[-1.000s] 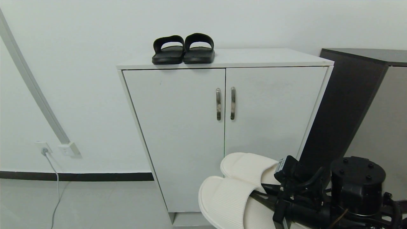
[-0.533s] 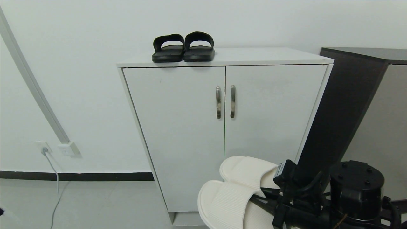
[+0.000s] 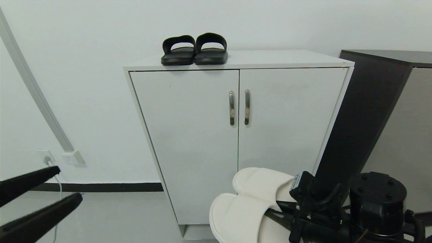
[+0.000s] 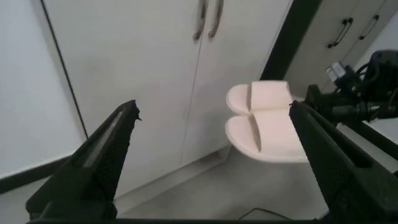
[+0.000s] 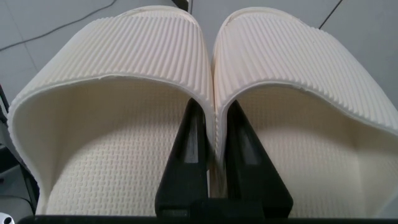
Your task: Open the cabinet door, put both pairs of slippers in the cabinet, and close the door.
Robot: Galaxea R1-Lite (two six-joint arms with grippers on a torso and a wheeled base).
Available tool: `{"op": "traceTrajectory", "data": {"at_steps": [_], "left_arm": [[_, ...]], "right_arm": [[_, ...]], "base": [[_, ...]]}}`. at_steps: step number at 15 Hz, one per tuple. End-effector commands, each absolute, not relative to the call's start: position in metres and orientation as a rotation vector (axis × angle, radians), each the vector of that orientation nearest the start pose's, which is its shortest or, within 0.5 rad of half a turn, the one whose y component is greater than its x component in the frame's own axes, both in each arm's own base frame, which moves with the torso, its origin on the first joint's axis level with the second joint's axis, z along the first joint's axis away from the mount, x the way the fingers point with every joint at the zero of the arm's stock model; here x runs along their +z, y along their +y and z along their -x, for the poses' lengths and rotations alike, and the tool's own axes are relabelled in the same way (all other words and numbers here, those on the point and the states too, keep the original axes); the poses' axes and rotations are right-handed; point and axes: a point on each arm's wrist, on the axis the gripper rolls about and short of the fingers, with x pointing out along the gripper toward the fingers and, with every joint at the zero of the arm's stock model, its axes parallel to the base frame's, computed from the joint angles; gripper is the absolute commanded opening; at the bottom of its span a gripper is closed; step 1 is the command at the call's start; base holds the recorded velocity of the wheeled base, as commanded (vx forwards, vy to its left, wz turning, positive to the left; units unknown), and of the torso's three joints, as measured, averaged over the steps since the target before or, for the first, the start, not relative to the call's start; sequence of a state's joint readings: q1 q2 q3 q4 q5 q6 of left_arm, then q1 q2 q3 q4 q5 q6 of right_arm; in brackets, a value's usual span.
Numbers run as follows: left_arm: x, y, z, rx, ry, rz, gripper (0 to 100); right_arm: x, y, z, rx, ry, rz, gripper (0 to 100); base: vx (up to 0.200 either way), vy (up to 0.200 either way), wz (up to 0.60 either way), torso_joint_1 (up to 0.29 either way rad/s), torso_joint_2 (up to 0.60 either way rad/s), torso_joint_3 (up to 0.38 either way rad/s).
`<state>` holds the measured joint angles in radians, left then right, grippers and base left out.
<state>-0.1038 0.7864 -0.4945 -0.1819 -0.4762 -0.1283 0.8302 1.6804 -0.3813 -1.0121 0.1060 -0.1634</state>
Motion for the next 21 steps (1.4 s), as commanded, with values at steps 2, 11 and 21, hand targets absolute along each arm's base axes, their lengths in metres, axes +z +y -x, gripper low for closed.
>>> {"op": "traceTrajectory", "data": {"at_steps": [2, 11, 21], "left_arm": [[0.248, -0.031, -0.112, -0.654, 0.152, 0.140, 100], [0.255, -0.128, -0.201, -0.998, 0.179, 0.380, 100], [0.242, -0.199, -0.279, -1.198, 0.250, 0.429, 100]], "right_arm": [[0.122, 0.186, -0.167, 0.951, 0.201, 0.254, 0], [0.122, 0.186, -0.168, 0.944, 0.211, 0.236, 0], [0.120, 0.185, -0.170, 0.933, 0.217, 0.238, 0]], "base": [[0.000, 0.000, 0.00, 0.000, 0.00, 0.000], [0.000, 0.000, 0.00, 0.000, 0.00, 0.000], [0.000, 0.000, 0.00, 0.000, 0.00, 0.000]]}}
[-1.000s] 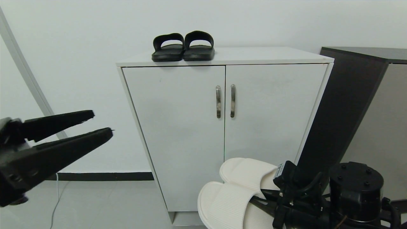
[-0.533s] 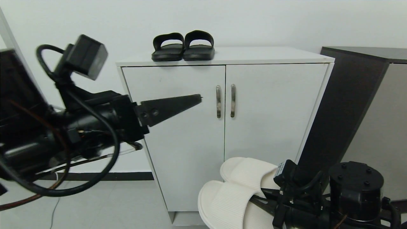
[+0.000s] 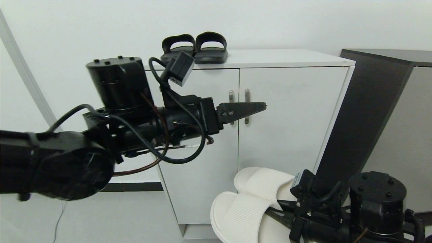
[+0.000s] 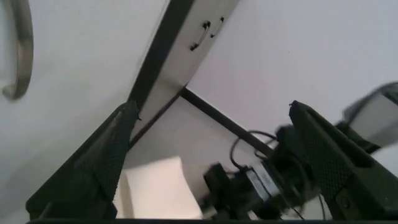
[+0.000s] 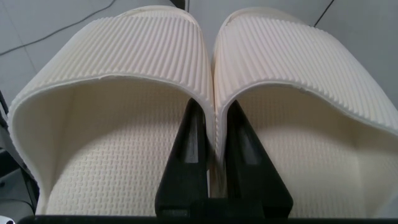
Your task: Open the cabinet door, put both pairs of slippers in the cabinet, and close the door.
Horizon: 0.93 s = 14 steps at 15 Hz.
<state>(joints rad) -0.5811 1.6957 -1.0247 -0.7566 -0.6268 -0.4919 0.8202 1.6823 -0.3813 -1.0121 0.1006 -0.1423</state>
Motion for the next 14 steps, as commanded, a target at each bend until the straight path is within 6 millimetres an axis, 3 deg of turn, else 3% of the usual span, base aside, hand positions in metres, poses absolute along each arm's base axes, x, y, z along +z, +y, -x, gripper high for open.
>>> {"op": "traceTrajectory", "data": {"at_steps": [1, 5, 12, 14], "left_arm": [[0.242, -0.207, -0.291, -1.188, 0.232, 0.430, 100], [0.242, -0.218, -0.318, -1.099, 0.200, 0.444, 100], [0.255, -0.198, -0.333, -0.946, 0.220, 0.448, 100], [0.255, -0.200, -0.337, -0.945, 0.215, 0.449, 100]], "right_arm": [[0.120, 0.185, -0.170, 0.932, 0.219, 0.238, 0], [0.120, 0.184, -0.172, 0.926, 0.217, 0.236, 0], [0.120, 0.184, -0.172, 0.923, 0.216, 0.237, 0], [0.119, 0.183, -0.172, 0.923, 0.221, 0.239, 0]], "base": [[0.000, 0.000, 0.00, 0.000, 0.00, 0.000], [0.000, 0.000, 0.00, 0.000, 0.00, 0.000], [0.000, 0.000, 0.00, 0.000, 0.00, 0.000], [0.000, 0.000, 0.00, 0.000, 0.00, 0.000]]}}
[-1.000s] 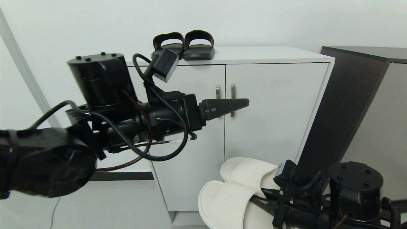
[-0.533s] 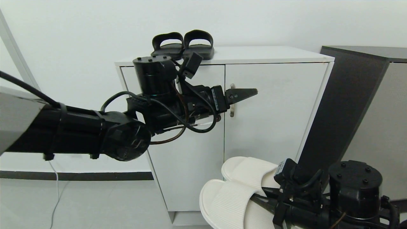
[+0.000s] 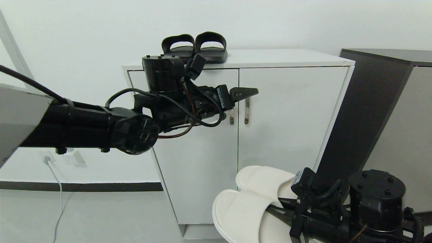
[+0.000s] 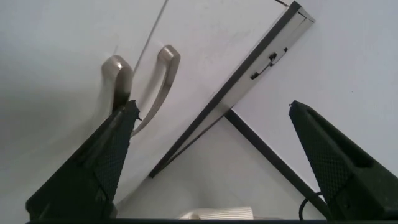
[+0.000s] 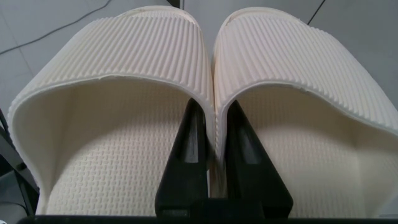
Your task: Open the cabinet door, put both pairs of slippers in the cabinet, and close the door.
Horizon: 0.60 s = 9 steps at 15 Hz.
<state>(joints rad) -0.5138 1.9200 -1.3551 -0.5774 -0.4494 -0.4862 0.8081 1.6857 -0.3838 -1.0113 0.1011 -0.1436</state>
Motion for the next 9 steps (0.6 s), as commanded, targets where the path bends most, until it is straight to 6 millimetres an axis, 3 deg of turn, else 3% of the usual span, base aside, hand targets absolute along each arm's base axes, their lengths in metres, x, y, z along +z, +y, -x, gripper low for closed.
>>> {"op": "traceTrajectory", "data": {"at_steps": [1, 5, 9], "left_arm": [[0.254, -0.202, -0.338, -0.948, 0.217, 0.448, 100], [0.253, -0.221, -0.343, -0.936, 0.201, 0.451, 100], [0.248, -0.225, -0.348, -0.930, 0.231, 0.449, 100]], "right_arm": [[0.119, 0.184, -0.172, 0.923, 0.222, 0.239, 0], [0.119, 0.183, -0.172, 0.923, 0.224, 0.240, 0], [0.119, 0.183, -0.172, 0.922, 0.224, 0.240, 0]], "base": [[0.000, 0.000, 0.00, 0.000, 0.00, 0.000], [0.000, 0.000, 0.00, 0.000, 0.00, 0.000], [0.000, 0.000, 0.00, 0.000, 0.00, 0.000]]}}
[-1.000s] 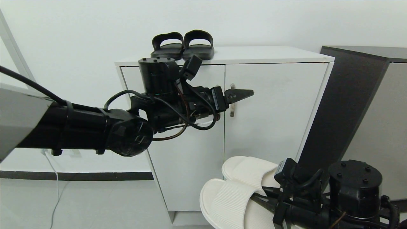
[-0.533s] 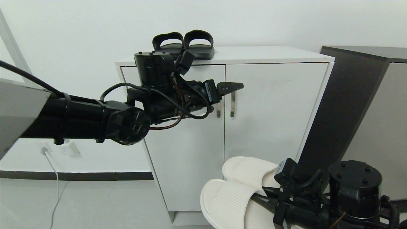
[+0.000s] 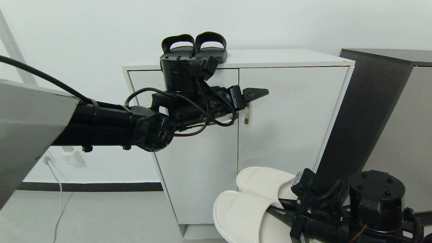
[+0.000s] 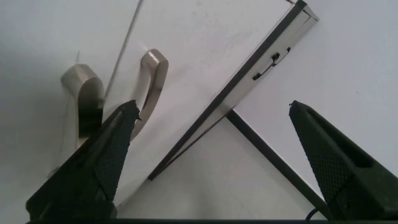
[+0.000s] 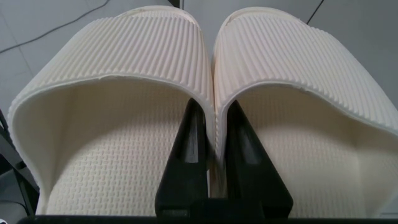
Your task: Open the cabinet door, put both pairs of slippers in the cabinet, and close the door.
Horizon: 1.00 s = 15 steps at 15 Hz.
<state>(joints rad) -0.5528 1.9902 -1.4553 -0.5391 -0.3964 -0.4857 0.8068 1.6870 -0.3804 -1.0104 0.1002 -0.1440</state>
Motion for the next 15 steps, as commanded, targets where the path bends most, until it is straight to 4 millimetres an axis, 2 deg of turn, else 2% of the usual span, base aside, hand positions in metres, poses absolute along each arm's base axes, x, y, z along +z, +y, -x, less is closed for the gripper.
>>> {"op": "traceTrajectory", "data": {"at_steps": [1, 7, 8, 15], "left_arm": [[0.247, -0.227, -0.347, -0.934, 0.235, 0.448, 100], [0.240, -0.239, -0.352, -0.941, 0.239, 0.446, 100], [0.240, -0.239, -0.352, -0.940, 0.237, 0.446, 0], [0.239, -0.230, -0.335, -0.936, 0.265, 0.442, 0]], "right_arm": [[0.118, 0.183, -0.172, 0.922, 0.226, 0.242, 0], [0.116, 0.183, -0.172, 0.923, 0.232, 0.248, 0], [0.116, 0.183, -0.172, 0.923, 0.234, 0.248, 0], [0.114, 0.179, -0.164, 0.958, 0.245, 0.253, 0]], "base": [[0.000, 0.000, 0.00, 0.000, 0.00, 0.000], [0.000, 0.000, 0.00, 0.000, 0.00, 0.000], [0.000, 0.000, 0.00, 0.000, 0.00, 0.000], [0.000, 0.000, 0.00, 0.000, 0.00, 0.000]]}}
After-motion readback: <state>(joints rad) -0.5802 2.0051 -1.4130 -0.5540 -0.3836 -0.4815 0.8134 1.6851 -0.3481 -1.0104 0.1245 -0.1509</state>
